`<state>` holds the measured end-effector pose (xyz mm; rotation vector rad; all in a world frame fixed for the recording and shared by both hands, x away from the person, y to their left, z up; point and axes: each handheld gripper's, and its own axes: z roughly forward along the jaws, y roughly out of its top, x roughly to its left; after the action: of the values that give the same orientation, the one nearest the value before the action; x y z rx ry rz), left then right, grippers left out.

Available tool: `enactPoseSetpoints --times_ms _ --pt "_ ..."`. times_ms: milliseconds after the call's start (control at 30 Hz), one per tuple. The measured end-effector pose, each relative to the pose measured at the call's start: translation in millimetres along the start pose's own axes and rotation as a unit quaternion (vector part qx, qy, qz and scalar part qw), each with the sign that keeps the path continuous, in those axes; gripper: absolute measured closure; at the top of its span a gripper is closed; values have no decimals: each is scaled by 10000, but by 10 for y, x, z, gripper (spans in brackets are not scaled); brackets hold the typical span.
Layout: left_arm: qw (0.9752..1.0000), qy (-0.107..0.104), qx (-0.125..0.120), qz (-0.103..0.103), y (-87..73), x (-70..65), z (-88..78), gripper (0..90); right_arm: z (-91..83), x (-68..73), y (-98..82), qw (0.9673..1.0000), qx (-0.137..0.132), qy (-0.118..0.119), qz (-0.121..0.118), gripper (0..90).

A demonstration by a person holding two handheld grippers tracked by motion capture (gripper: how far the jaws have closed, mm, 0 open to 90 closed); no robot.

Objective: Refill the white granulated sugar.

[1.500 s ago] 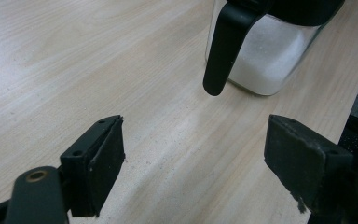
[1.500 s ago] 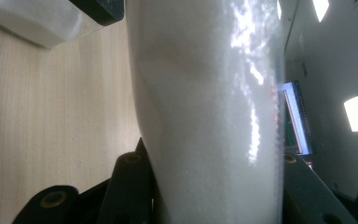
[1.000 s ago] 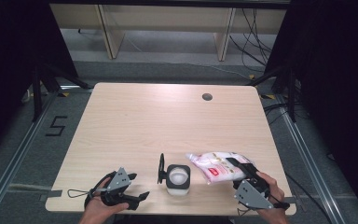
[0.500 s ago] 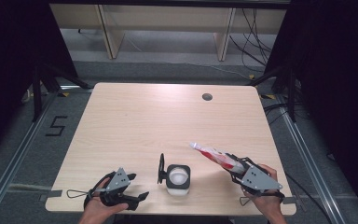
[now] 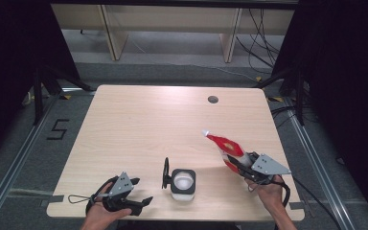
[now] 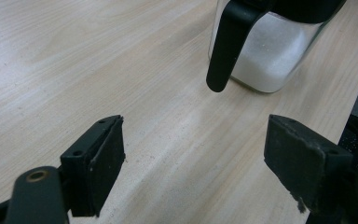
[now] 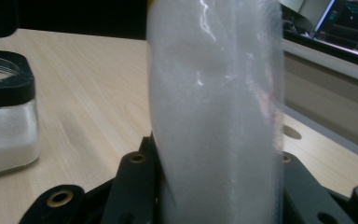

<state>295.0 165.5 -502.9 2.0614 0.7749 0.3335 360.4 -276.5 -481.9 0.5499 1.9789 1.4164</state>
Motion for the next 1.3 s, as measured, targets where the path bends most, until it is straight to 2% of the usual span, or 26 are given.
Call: enactPoseSetpoints --times_ms 33,133,167,200,233,267,300,467,500,567,600,633,667,733,767,833,900,967,1000,1033,1067,1133,1167,1200,1267,1300 --pt "10000 0 -2 -19 0 -3 -1 196 15 -42 -38 9999 40 -30 88 675" --pt "10000 -7 -33 -31 0 -7 -4 196 27 -75 -83 9998 12 -114 135 675" --pt "10000 9 -6 -6 1 -1 -8 196 30 -71 -112 9996 -5 -71 279 676" --pt "10000 -6 1 -7 3 1 -11 196 14 -100 -141 9989 -106 -139 435 677" --pt "10000 -2 2 -3 2 1 -12 196 -2 -117 -144 9987 -52 -84 493 677" --pt "10000 -2 2 -3 2 1 -12 196 -2 -117 -144 9987 -52 -84 493 677" --pt "10000 -30 -21 -14 3 -2 -10 196 3 -118 -155 9983 -130 -183 543 677" --pt "10000 3 13 6 -4 4 -12 196 -27 -140 -164 9982 -10 -217 558 678" --pt "10000 9 11 6 -5 4 -13 196 -53 -109 -150 9974 94 -253 664 679" --pt "10000 9 30 -19 -1 0 -20 196 -65 -93 -149 9967 123 -267 762 680" --pt "10000 26 46 10 -1 4 -26 196 -66 -105 -154 9975 41 -315 638 681" --pt "10000 -2 -64 -69 -3 -9 -18 196 -101 -90 -151 9974 127 -307 645 683" --pt "10000 -14 -54 48 1 7 -22 196 -101 -90 -151 9974 127 -307 645 683" --pt "10000 -19 -76 -2 -4 1 -16 196 -124 -102 -166 9973 129 -236 681 684" --pt "10000 -22 -77 -7 -4 0 -15 196 -151 -105 -171 9968 190 -331 702 684" --pt "10000 -20 -76 4 -3 0 -17 196 -203 -108 -192 9949 190 -367 921 685" --pt "10000 -7 -78 2 -4 1 -18 196 -233 -110 -199 9937 265 -388 1018 684" --pt "10000 -5 -73 3 -4 2 -18 196 -231 -117 -210 9943 192 -387 971 684" --pt "10000 -9 -93 0 -6 4 -16 196 -246 -113 -209 9935 250 -338 1053 684" --pt "9998 -17 -97 -150 -11 -10 -15 196 -278 -89 -210 9915 268 -452 1189 682" --pt "9998 -17 -97 -150 -11 -10 -15 196 -286 -98 -211 9924 272 -446 1116 680" --pt "9999 -7 -56 -104 -12 -2 -21 196 -301 -95 -209 9921 305 -472 1120 677" --pt "9999 -6 -60 -108 -12 -4 -19 196 -301 -66 -201 9903 280 -364 1312 667" --pt "9999 -16 -76 -119 -12 -6 -16 196 -310 -82 -196 9913 349 -387 1209 650" --pt "10000 -25 -88 16 -5 7 -19 196 -312 -67 -192 9883 210 -492 1427 615" --pt "10000 -10 -99 -7 -5 3 -21 196 -343 -57 -177 9877 217 -522 1458 576"
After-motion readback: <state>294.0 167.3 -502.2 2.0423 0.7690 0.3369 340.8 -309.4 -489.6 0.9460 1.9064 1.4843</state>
